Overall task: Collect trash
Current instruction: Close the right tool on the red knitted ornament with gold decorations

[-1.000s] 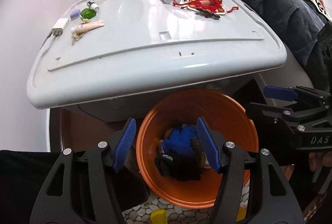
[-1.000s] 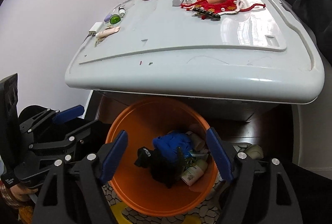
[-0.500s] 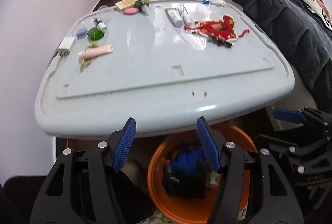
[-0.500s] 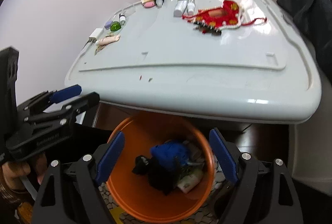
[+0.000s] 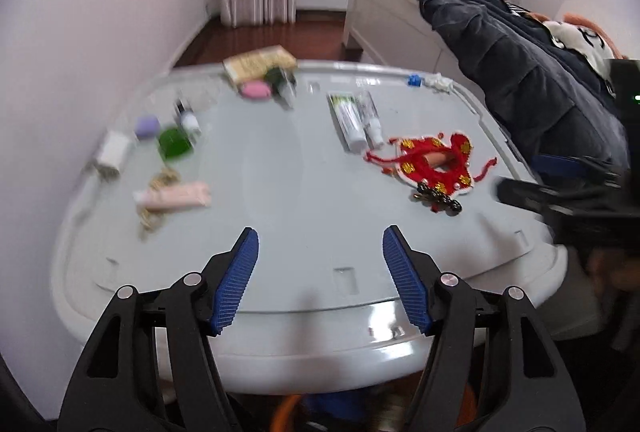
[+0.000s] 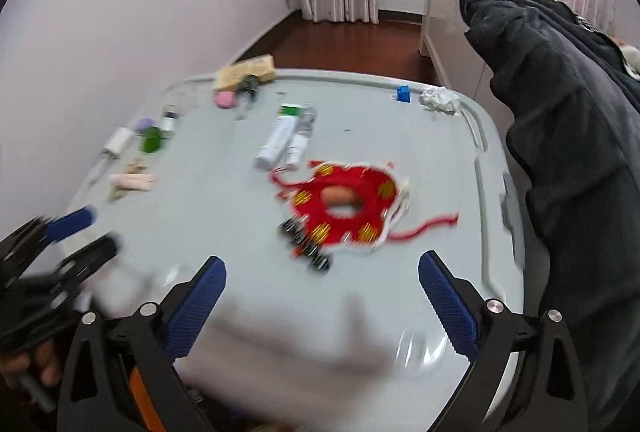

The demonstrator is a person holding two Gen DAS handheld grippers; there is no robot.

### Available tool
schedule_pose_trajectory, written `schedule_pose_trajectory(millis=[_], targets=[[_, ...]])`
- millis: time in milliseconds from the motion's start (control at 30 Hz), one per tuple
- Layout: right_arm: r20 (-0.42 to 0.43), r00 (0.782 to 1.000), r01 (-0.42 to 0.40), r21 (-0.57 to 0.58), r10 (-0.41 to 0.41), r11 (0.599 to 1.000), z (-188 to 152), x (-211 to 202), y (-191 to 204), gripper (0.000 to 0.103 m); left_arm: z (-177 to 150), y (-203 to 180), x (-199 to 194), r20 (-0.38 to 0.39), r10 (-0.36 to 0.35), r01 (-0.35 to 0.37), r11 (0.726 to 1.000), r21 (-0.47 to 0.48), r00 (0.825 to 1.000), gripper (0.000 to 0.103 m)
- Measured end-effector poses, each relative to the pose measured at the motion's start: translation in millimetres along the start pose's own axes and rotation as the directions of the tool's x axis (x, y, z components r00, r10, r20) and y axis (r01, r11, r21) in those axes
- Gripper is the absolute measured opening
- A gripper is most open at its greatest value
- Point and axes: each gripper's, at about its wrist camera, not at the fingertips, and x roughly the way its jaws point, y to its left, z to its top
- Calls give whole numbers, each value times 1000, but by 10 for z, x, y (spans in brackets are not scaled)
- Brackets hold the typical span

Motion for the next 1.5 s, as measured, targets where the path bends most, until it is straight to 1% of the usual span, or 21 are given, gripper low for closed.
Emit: schedule_pose_trajectory(millis=[33,67,133,200,267,367,400,467,567,633,733,867,933,1033,1067,1100,1167,1200,1267,1433,1500], targets=[[-14,1000,7,-10,-7,1000,53,116,-26,96,19,1,36,-14,-21,21,1000,-15,1000,64],[-36,999,14,-22,-15,1000,97,265,-27,96,28,-12,52,-15,-26,26,1000,-14,1000,64],[-78,997,8,-39,-11,999,152,524,17,96,26,-42,59,-10,-16,16,1000,7,1000,64],[-89,996,12,-59,-17,998,164,669,79,96,13,-39,71,-14,-22,22,1000,7,1000,64],[-85,996,35,-82,-42,996,196,775,136,96,8,-11,108,-33,-37,37,999,-10,999,64],[-96,993,53,-87,-62,995,249,908,138,96,-9,22,135,-48,-46,45,999,-25,998,64],[-99,993,55,-78,-63,995,249,935,118,98,-12,30,135,-48,-47,46,999,-27,998,64],[-94,993,58,-75,-65,996,246,964,85,99,-13,40,129,-46,-44,43,999,-25,998,64],[-98,992,71,-113,-83,991,218,1000,111,99,-18,54,120,-47,-49,48,998,-31,998,64],[-99,992,65,-89,-74,994,208,1004,89,99,-19,53,124,-51,-54,53,998,-33,997,64],[-112,991,60,-88,-70,994,225,1024,83,99,-25,38,117,-50,-56,55,998,-23,997,64],[-79,995,51,-88,-58,995,198,1017,67,99,-30,43,116,-51,-55,54,998,-24,997,64],[-63,996,63,-69,-68,996,172,1003,61,99,-33,53,120,-56,-60,58,998,-33,997,64],[-78,992,91,-58,-96,994,198,1010,89,99,-31,56,121,-58,-63,61,997,-36,996,64],[-67,992,99,-56,-103,994,199,1001,100,97,-30,57,122,-59,-64,62,997,-35,996,64],[-58,993,100,-54,-103,994,203,992,106,90,-30,47,123,-60,-64,62,998,-31,996,64],[-34,995,94,-75,-97,993,209,927,141,57,-30,40,130,-62,-64,62,998,-27,996,64],[-35,996,81,-88,-84,993,214,905,163,23,-28,42,132,-62,-66,64,998,-28,996,64],[-20,999,46,-73,-47,996,202,810,173,12,-23,47,138,-63,-67,65,997,-32,996,64],[18,1000,-24,-16,24,1000,153,561,147,10,-9,54,134,-58,-66,64,997,-37,996,64],[56,997,-57,7,57,998,167,407,103,10,-8,52,137,-58,-66,64,997,-40,996,64]])
